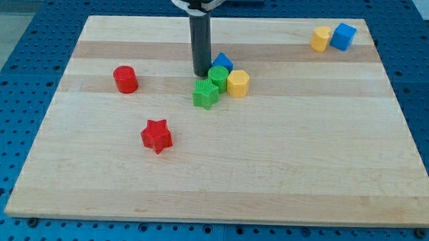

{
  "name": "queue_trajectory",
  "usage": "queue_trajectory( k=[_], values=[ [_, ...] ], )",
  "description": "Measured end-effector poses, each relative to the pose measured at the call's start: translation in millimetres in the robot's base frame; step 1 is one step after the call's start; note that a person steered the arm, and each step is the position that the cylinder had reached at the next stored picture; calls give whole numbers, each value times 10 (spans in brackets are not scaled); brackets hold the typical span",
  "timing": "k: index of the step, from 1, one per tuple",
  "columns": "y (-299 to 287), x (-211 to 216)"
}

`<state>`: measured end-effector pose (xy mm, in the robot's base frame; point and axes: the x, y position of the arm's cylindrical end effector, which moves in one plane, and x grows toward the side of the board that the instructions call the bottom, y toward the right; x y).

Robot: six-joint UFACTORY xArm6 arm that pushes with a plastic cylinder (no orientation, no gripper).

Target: Push the blue triangle right a bit

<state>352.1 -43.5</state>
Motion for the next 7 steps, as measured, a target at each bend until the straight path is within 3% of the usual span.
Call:
queue_trajectory(
  k=[7],
  values=[
    [48,-49]
  ],
)
